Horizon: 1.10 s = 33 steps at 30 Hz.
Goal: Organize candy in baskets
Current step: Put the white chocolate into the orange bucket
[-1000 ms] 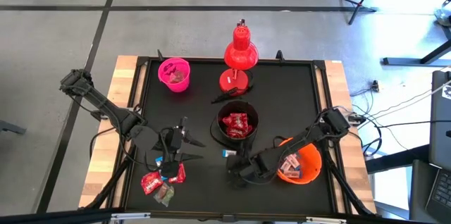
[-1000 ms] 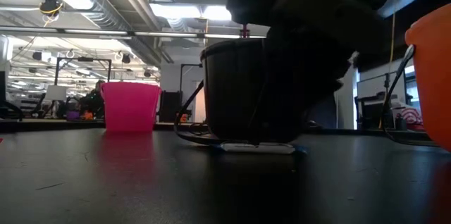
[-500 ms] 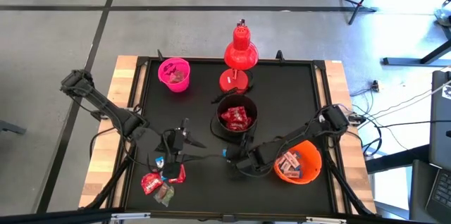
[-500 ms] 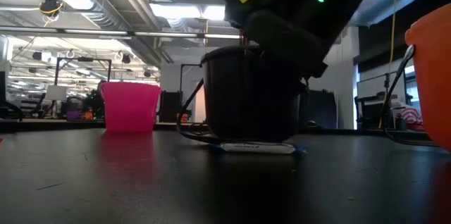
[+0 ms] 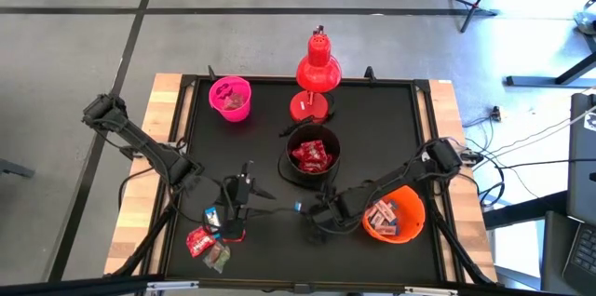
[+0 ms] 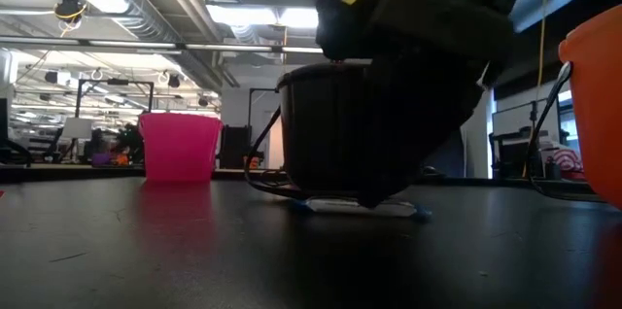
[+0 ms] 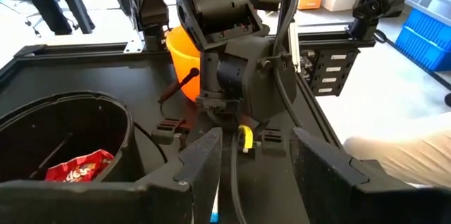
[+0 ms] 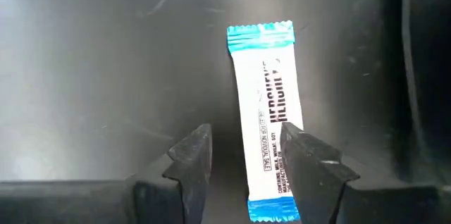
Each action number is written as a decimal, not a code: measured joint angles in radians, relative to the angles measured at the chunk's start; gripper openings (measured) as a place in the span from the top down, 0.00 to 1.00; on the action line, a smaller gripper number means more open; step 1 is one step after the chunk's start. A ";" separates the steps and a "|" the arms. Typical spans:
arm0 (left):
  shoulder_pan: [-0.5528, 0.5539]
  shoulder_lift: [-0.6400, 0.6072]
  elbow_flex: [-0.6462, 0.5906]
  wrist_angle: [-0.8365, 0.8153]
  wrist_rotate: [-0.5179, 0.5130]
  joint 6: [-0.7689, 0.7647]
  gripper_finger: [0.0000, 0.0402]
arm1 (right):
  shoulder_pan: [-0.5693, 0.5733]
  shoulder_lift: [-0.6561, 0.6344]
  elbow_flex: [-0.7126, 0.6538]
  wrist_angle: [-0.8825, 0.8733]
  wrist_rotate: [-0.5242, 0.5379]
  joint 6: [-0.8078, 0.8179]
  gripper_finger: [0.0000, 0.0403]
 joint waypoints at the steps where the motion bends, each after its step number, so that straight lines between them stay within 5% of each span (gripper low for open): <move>1: 0.000 0.000 0.000 0.001 0.000 0.000 0.61 | 0.005 0.000 0.000 0.001 -0.018 0.002 0.58; 9: 0.000 0.000 0.000 0.005 0.007 0.000 0.61 | 0.071 0.001 0.025 0.040 -0.127 -0.011 0.58; 15: 0.000 0.000 0.000 0.007 0.007 0.000 0.61 | 0.144 0.003 0.103 -0.022 0.052 -0.102 0.58; 19: 0.000 0.000 0.000 0.007 0.007 0.000 0.61 | 0.164 0.003 0.105 -0.066 0.057 -0.105 0.58; 33: 0.000 0.000 0.000 0.016 0.006 -0.008 0.61 | 0.146 -0.008 -0.102 0.063 -0.056 -0.027 0.58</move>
